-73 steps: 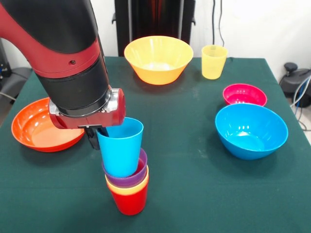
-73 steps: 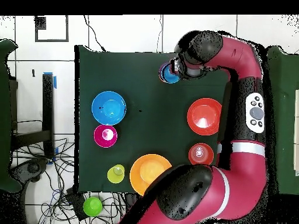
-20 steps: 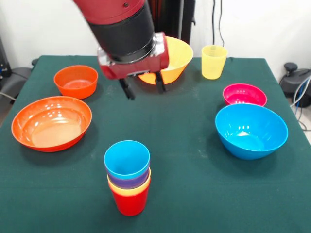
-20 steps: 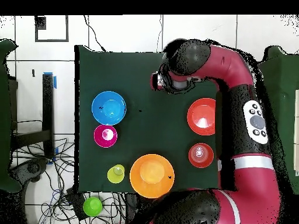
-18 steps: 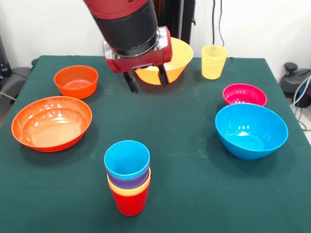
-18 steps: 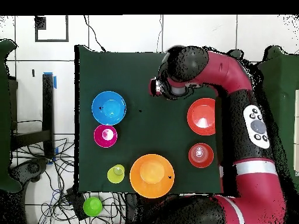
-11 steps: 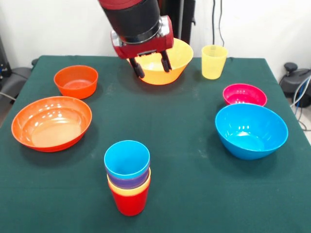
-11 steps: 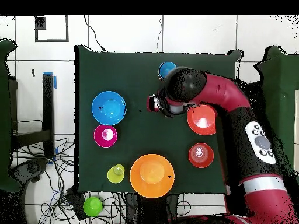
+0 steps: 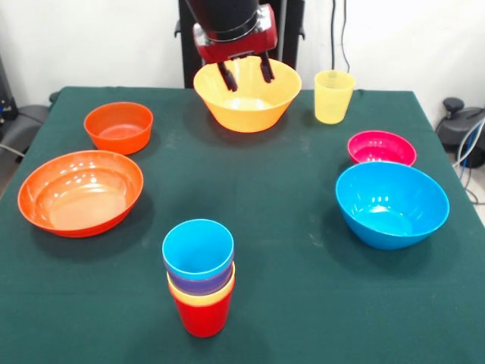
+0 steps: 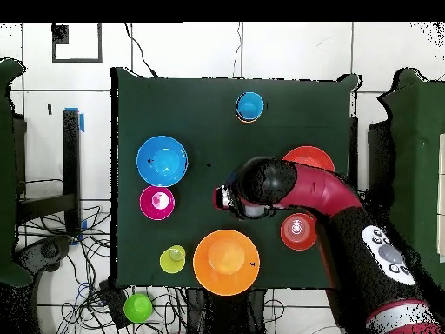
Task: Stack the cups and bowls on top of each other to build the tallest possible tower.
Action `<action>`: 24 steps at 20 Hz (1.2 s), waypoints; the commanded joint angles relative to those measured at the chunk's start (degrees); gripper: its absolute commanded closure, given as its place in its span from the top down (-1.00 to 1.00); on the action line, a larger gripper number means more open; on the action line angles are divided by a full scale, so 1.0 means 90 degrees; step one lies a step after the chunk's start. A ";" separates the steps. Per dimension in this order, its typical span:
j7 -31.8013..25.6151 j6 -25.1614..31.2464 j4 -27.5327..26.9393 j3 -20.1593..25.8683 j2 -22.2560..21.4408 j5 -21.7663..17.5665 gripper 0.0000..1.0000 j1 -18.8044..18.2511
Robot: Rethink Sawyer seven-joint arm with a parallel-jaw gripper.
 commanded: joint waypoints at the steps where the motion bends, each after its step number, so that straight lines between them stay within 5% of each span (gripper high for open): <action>1: 0.0695 -0.1312 0.1451 0.0130 -0.0021 0.0044 1.00 0.0103; 13: 0.1094 -0.2678 0.1780 -0.0152 0.0558 -0.0045 1.00 0.0462; 24: 0.1079 -0.2876 0.2200 -0.0075 0.0532 0.0102 1.00 0.0547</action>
